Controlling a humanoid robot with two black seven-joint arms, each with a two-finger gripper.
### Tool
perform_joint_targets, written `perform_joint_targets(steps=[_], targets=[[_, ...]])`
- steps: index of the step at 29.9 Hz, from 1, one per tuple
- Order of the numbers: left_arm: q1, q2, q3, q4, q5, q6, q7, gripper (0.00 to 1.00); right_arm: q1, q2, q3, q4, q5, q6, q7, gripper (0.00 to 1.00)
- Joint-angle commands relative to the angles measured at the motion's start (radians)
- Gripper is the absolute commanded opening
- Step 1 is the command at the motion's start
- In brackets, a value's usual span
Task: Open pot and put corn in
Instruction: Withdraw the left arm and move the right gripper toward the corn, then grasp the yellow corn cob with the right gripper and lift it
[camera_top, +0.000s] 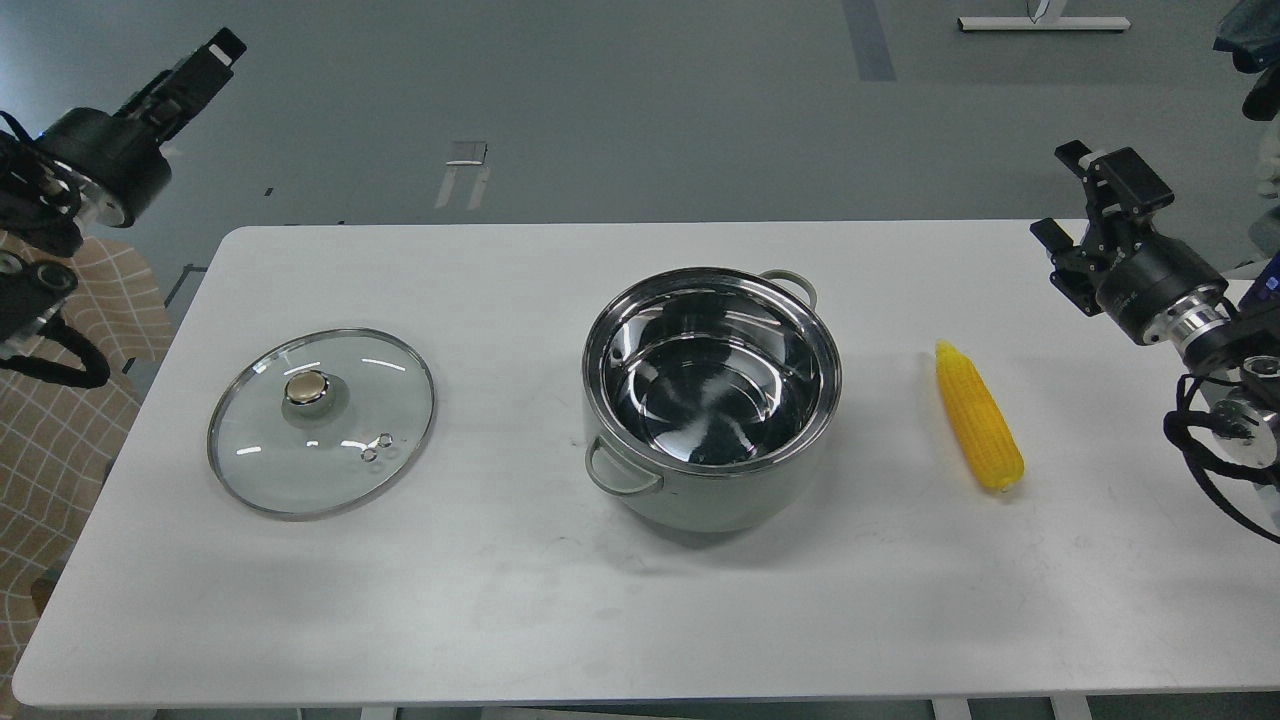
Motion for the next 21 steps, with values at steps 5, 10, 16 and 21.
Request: perform_joint_targets(steps=[5,10,16,21], targets=[[-0.029,-0.003,-0.131,-0.014,-0.346,-0.336,0.0,0.92,0.001,-0.124,-0.05,0.119,-0.526,-0.004,-0.001,1.0],[-0.029,-0.012,-0.171,-0.017,-0.388,-0.336,0.0,0.97,-0.003,-0.119,-0.118,0.101,-0.719,-0.059,-0.001,1.0],[-0.017,-0.003,-0.173,-0.069,-0.388,-0.336,0.0,0.97,0.001,-0.041,-0.199,0.009,-0.769,-0.089,-0.003,1.0],[-0.009,0.0,-0.173,-0.089,-0.388,-0.336,0.0,0.97,0.004,0.0,-0.253,-0.048,-0.769,-0.1,-0.003,1.0]])
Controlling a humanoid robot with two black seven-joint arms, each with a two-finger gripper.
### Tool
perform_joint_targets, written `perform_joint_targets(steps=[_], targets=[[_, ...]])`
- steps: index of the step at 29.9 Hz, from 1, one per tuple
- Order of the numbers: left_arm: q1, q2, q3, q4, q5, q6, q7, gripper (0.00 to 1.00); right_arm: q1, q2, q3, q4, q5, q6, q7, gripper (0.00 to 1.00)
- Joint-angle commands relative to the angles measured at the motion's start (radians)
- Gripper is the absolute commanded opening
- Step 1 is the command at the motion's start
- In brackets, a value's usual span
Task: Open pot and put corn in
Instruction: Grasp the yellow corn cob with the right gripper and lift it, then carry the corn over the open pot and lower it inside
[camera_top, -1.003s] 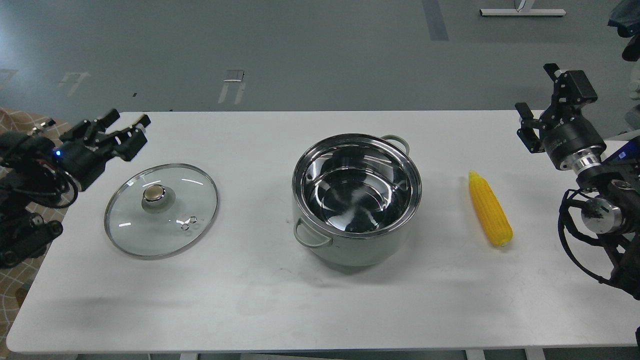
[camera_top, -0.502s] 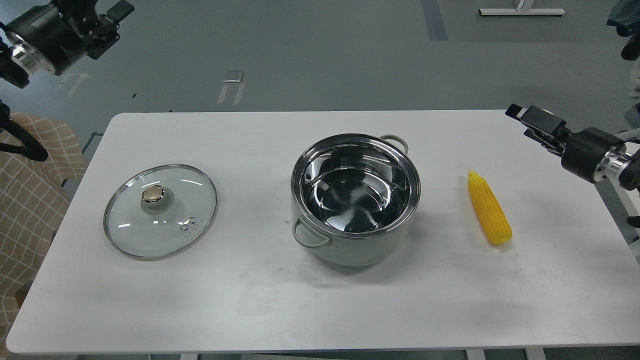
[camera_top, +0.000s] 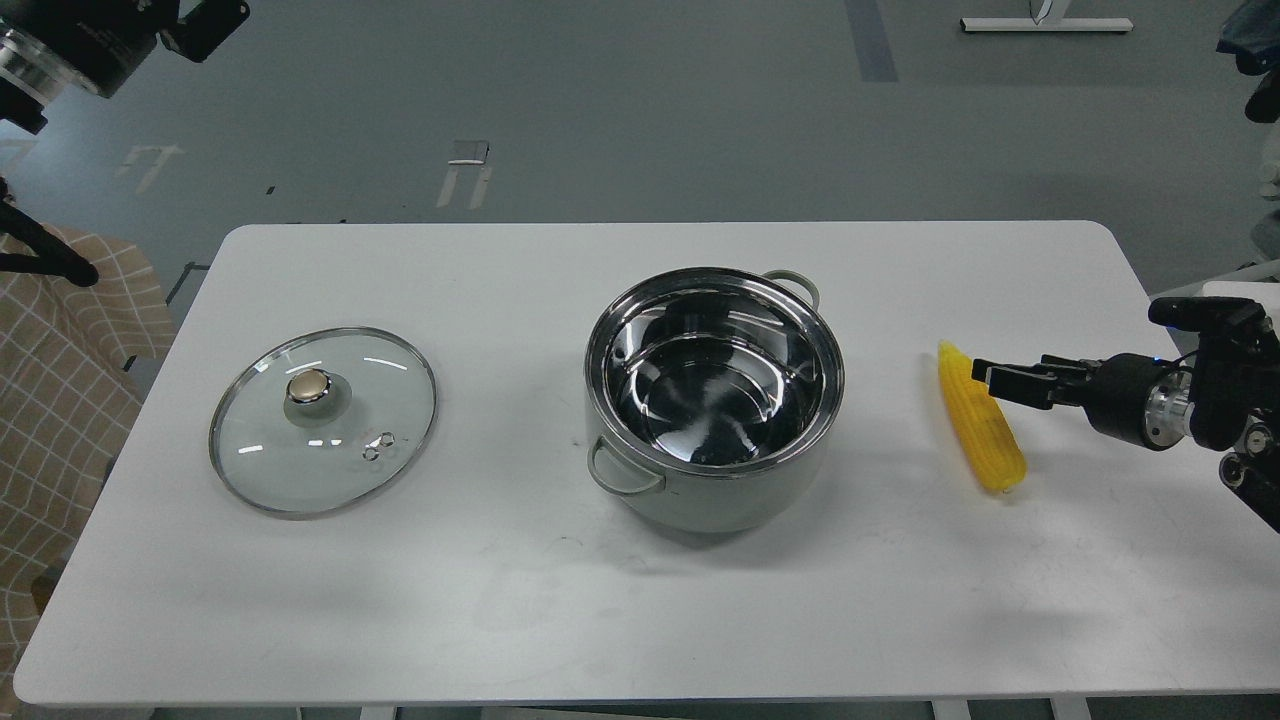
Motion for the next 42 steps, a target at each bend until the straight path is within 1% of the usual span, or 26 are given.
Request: perform_joint_targets(steps=[1,3,6,9,10,11,12,13,14,17,20,22,24,25,27,30,31,32,35,39,42], targets=[[0.006,0.0,0.0,-0.019,0.0,0.0,0.0,0.97,0.003,0.031,-0.038,-0.032,-0.001,-0.003,0.0,1.0],[0.006,0.0,-0.002,-0.027,0.0,0.0,0.0,0.97,0.0,0.06,-0.051,-0.051,-0.002,-0.005,0.0,1.0],[0.006,-0.001,-0.012,-0.027,0.0,0.0,0.0,0.97,0.0,0.097,-0.079,-0.097,-0.002,-0.009,0.0,0.96],[0.006,-0.001,-0.022,-0.027,0.0,0.0,0.0,0.97,0.003,0.122,-0.116,-0.102,-0.001,-0.031,-0.001,0.89],[0.006,-0.001,-0.022,-0.029,0.0,0.0,0.0,0.97,0.004,0.139,-0.119,-0.104,-0.001,-0.031,-0.001,0.8],[0.006,-0.001,-0.022,-0.029,0.0,0.0,0.0,0.97,0.004,0.139,-0.119,-0.104,-0.001,-0.031,-0.001,0.79],[0.006,-0.001,-0.023,-0.03,0.0,0.0,0.0,0.97,0.003,0.151,-0.119,-0.104,-0.001,-0.032,-0.001,0.58],[0.006,0.0,-0.023,-0.033,0.0,0.0,0.0,0.97,0.004,0.152,-0.119,-0.102,-0.001,-0.032,-0.003,0.27],[0.006,0.0,-0.023,-0.033,0.0,0.0,0.0,0.97,0.004,0.152,-0.12,-0.102,-0.001,-0.032,-0.003,0.2],[0.006,-0.001,-0.023,-0.035,0.0,0.0,0.0,0.97,0.011,0.143,-0.12,-0.099,-0.002,-0.032,-0.003,0.14],[0.006,-0.001,-0.023,-0.035,0.0,0.0,0.0,0.97,0.029,0.122,-0.12,-0.082,-0.002,-0.032,-0.005,0.04],[0.006,-0.001,-0.023,-0.035,0.0,0.0,0.0,0.97,0.05,0.097,-0.117,-0.053,-0.001,-0.035,-0.005,0.02],[0.006,-0.001,-0.023,-0.035,0.0,0.0,0.0,0.97,0.102,0.045,-0.116,0.014,0.001,-0.045,-0.009,0.02],[0.006,-0.001,-0.023,-0.035,0.0,0.0,0.0,0.97,0.103,0.045,-0.116,0.014,0.001,-0.045,-0.009,0.02],[0.006,-0.003,-0.023,-0.035,0.0,0.0,0.0,0.97,0.187,-0.005,-0.114,0.062,0.004,-0.043,-0.009,0.02],[0.006,-0.003,-0.023,-0.035,0.0,0.0,0.0,0.97,0.292,-0.022,-0.116,0.123,0.004,-0.034,-0.009,0.03],[0.006,-0.003,-0.023,-0.035,0.0,0.0,0.0,0.97,0.293,-0.022,-0.116,0.123,0.004,-0.034,-0.009,0.03],[0.006,-0.003,-0.023,-0.035,0.0,0.0,0.0,0.97,0.325,-0.019,-0.117,0.154,0.004,-0.031,-0.012,0.03],[0.006,-0.012,-0.022,-0.035,0.0,0.0,0.0,0.97,0.377,0.011,-0.12,0.212,0.003,-0.006,-0.034,0.04],[0.005,-0.032,-0.023,-0.035,0.0,0.0,0.0,0.97,0.409,0.079,-0.143,0.272,0.001,0.043,-0.038,0.04],[0.005,-0.043,-0.023,-0.035,0.002,0.0,0.0,0.97,0.426,0.108,-0.185,0.309,0.001,0.055,-0.04,0.04]])
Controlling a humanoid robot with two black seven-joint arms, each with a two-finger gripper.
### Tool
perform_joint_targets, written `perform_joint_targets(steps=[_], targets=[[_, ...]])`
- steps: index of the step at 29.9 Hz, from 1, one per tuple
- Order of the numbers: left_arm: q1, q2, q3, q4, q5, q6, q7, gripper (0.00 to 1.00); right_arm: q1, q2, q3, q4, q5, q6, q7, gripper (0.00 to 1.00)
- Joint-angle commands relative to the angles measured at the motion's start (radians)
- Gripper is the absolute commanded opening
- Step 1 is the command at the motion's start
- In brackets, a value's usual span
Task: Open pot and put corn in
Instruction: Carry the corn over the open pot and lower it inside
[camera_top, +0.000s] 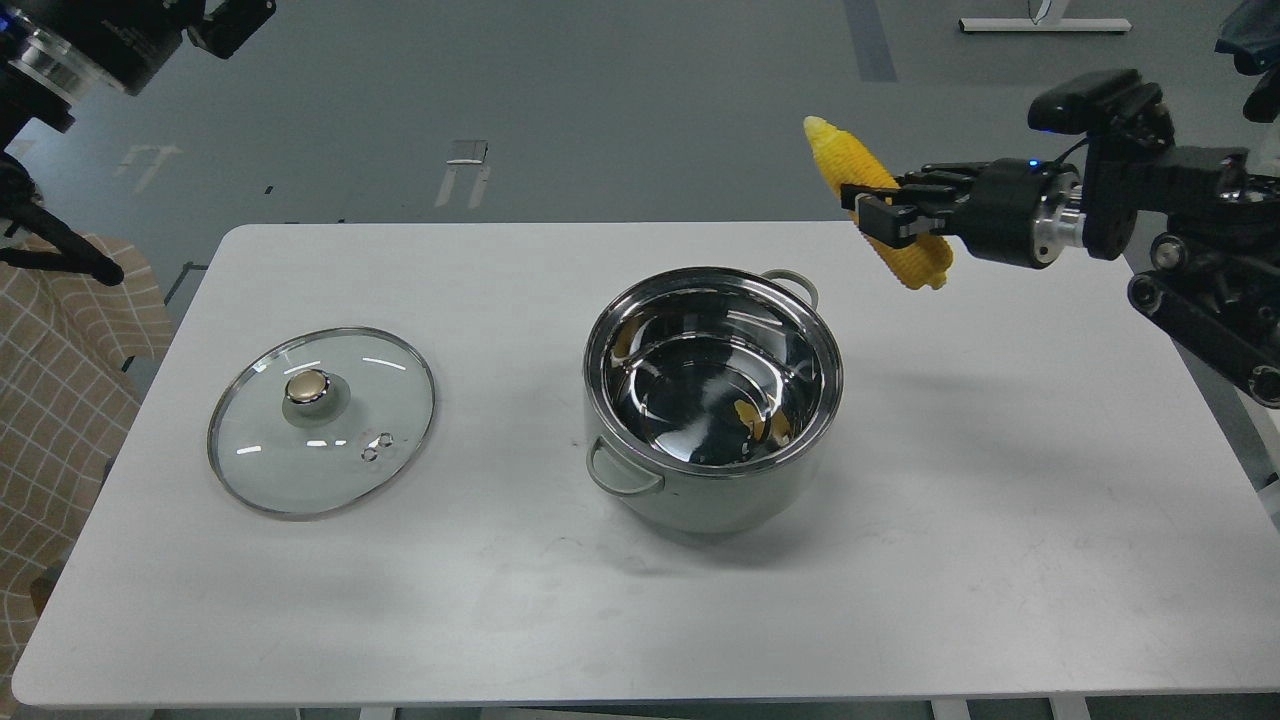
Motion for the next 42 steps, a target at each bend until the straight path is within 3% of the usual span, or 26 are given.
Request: perform_joint_targets(steps=[1,10,13,21,25,29,32,42], targets=[[-0.001,-0.013,0.0,0.0,0.002,0.0,0.0,0.97,0.024,0.038,-0.056,0.049,0.0,0.014,-0.001,0.04],[-0.001,-0.022,0.0,0.0,0.002,0.0,0.0,0.97,0.027,0.072,-0.183,0.117,-0.002,0.018,-0.001,0.08],[-0.001,-0.024,0.0,0.0,0.002,0.0,0.0,0.97,0.021,0.098,-0.192,0.107,0.0,0.018,-0.005,0.18],[-0.001,-0.024,0.0,0.0,0.002,0.0,0.0,0.97,0.013,0.161,-0.194,0.061,0.001,0.018,-0.017,0.32],[-0.001,-0.022,-0.001,0.0,0.002,0.0,0.0,0.97,0.011,0.173,-0.22,0.058,0.0,0.018,-0.017,0.46],[-0.001,-0.022,-0.001,0.002,0.0,0.0,0.0,0.97,0.011,0.167,-0.231,0.06,0.0,0.018,-0.017,0.51],[-0.001,-0.022,-0.001,0.0,0.0,0.0,0.0,0.97,0.011,0.164,-0.232,0.06,0.001,0.018,-0.017,0.65],[-0.001,-0.022,-0.001,0.002,0.0,0.0,0.0,0.97,0.011,0.167,-0.231,0.061,0.001,0.018,-0.017,0.91]])
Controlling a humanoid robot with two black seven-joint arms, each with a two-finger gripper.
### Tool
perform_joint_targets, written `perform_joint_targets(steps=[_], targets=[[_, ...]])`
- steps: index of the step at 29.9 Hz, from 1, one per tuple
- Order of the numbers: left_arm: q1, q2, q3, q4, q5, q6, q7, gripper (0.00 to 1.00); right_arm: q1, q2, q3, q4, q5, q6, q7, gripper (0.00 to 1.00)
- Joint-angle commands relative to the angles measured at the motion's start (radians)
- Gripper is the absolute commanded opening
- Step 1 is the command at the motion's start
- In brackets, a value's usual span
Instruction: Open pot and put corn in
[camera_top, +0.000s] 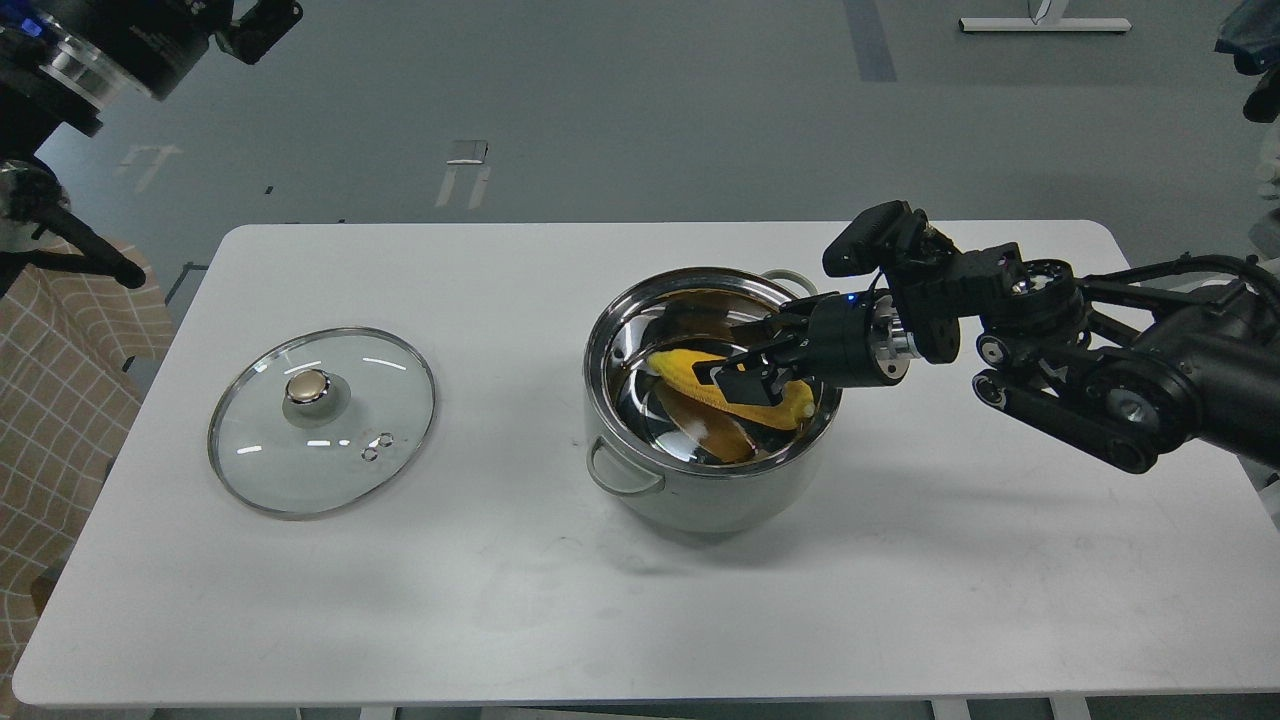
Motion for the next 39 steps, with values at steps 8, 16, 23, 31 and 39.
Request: perform_joint_targets(steps=[8,16,23,31,39], targets=[[0.0,-0.001,0.0,0.004,0.0,0.0,0.0,0.97,0.029,0.003,0.111,-0.06,0.056,-0.017,-0.002,0.97],[0.003,-0.058,0.002,0.021,0.002,0.025,0.0,0.97,0.091,0.013,0.411,-0.363,0.456,-0.02,0.008,1.0],[0.003,-0.174,0.009,0.154,0.006,0.013,0.0,0.98,-0.032,0.054,0.688,-0.476,0.788,-0.025,0.012,1.0],[0.041,-0.359,0.0,0.366,-0.009,0.0,0.001,0.98,-0.227,0.129,0.875,-0.474,0.965,-0.025,0.015,1.0],[0.104,-0.413,-0.008,0.407,-0.023,0.0,0.0,0.98,-0.304,0.201,0.955,-0.476,0.965,-0.026,0.015,1.0]])
